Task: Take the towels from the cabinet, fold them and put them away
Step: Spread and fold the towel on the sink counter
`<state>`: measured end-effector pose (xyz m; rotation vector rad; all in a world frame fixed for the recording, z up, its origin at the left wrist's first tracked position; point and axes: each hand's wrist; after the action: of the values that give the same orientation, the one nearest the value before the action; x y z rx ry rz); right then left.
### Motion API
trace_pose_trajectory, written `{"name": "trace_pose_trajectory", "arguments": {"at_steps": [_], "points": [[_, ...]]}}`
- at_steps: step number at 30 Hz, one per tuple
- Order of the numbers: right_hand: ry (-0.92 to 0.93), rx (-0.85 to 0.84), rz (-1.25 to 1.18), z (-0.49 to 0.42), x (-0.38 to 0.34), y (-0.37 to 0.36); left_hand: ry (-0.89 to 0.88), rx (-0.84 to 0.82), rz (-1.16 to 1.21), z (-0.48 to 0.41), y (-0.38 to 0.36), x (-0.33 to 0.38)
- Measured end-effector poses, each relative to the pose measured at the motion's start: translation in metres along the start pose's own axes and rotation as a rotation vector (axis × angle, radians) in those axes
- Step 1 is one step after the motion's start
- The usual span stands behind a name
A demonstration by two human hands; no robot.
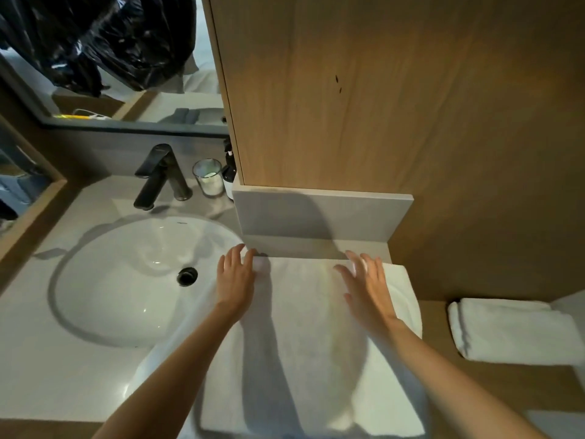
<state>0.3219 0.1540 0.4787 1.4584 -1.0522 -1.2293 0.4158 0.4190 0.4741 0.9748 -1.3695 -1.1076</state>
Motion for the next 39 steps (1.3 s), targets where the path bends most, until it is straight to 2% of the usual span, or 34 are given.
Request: {"name": "trace_pose_trajectory", "arguments": {"at_steps": [4,9,12,14,16,18,20,22,28,29,31,33,35,37,39], "points": [[0.064,-0.239,-0.126,0.009,-0.042,0.000,0.013,-0.042,0.134,0.019,0.002,-0.012],[-0.011,-0.437,-0.116,0.002,-0.073,0.007,0.287,-0.049,0.249,0.041,0.006,-0.052],[-0.034,-0.442,-0.185,-0.001,-0.075,0.011,0.452,-0.249,0.148,0.045,0.003,-0.088],[-0.053,-0.434,-0.251,-0.002,-0.076,0.013,0.448,-0.465,0.006,0.043,0.002,-0.108],[-0.067,-0.443,-0.275,-0.004,-0.077,0.014,0.493,-0.605,0.030,0.041,-0.002,-0.120],[-0.078,-0.460,-0.281,-0.005,-0.078,0.015,0.558,-0.621,0.208,0.044,0.000,-0.117],[-0.086,-0.461,-0.299,-0.005,-0.077,0.014,0.565,-0.535,0.386,0.048,0.009,-0.106],[-0.093,-0.459,-0.307,-0.004,-0.076,0.013,0.509,-0.443,0.443,0.051,0.020,-0.097],[-0.064,-0.442,-0.226,0.001,-0.073,0.009,0.148,0.006,0.521,0.071,0.044,-0.059],[-0.055,-0.428,-0.202,0.004,-0.073,0.008,0.095,0.039,0.547,0.078,0.045,-0.046],[-0.042,-0.403,-0.183,0.010,-0.069,0.006,-0.016,-0.017,0.596,0.093,0.038,-0.017],[-0.019,-0.357,-0.240,0.015,-0.063,0.008,-0.150,-0.211,0.596,0.108,0.024,0.012],[-0.047,-0.268,-0.407,0.022,-0.050,0.009,-0.211,-0.396,0.594,0.121,0.012,0.032],[-0.138,-0.169,-0.490,0.033,-0.034,0.013,-0.163,-0.381,0.608,0.125,-0.001,0.039],[-0.209,-0.129,-0.416,0.047,-0.018,0.018,-0.050,-0.289,0.593,0.125,-0.007,0.038]]}}
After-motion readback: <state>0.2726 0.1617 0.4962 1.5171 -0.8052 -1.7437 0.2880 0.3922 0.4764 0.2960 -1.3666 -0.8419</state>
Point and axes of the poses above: each hand's wrist, its own z-axis away from the middle knuckle, its own y-axis out of the back of the hand, x = y × z, and after that the axes turned 9 degrees about y, right-handed
